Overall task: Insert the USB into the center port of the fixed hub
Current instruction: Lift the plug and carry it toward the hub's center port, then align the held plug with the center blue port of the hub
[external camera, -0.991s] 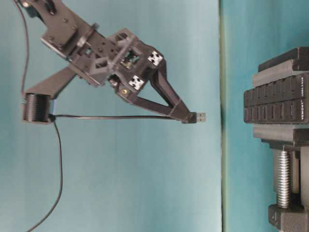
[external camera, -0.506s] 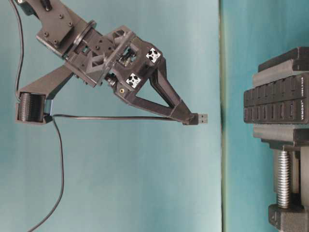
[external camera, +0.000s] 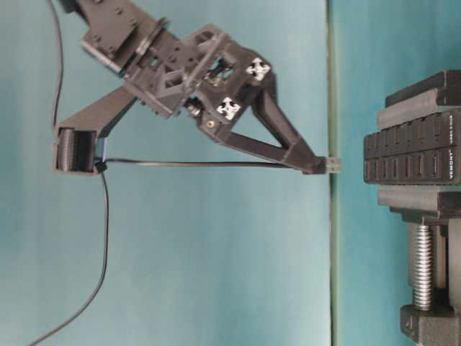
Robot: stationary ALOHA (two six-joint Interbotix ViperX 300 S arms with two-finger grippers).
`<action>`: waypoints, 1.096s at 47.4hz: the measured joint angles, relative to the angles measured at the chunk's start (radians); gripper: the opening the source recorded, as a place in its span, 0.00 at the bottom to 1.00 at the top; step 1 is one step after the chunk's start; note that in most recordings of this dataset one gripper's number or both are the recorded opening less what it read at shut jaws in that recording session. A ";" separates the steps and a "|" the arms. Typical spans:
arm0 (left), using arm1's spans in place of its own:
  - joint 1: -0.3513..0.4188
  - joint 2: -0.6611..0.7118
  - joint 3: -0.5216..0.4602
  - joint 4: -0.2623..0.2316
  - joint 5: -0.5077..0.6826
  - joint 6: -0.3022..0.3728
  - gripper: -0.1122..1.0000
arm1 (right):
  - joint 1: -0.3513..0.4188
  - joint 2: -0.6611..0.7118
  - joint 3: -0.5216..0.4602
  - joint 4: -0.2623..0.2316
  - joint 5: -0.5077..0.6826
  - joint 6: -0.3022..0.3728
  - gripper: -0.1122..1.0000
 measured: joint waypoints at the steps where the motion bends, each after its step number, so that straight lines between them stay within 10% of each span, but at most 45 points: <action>1: 0.000 0.000 0.000 -0.002 0.000 0.000 0.10 | 0.000 0.000 0.002 0.000 -0.005 0.002 0.18; 52: 0.000 0.000 0.000 0.000 0.000 -0.002 0.10 | 0.015 0.074 0.006 0.000 -0.034 0.006 0.18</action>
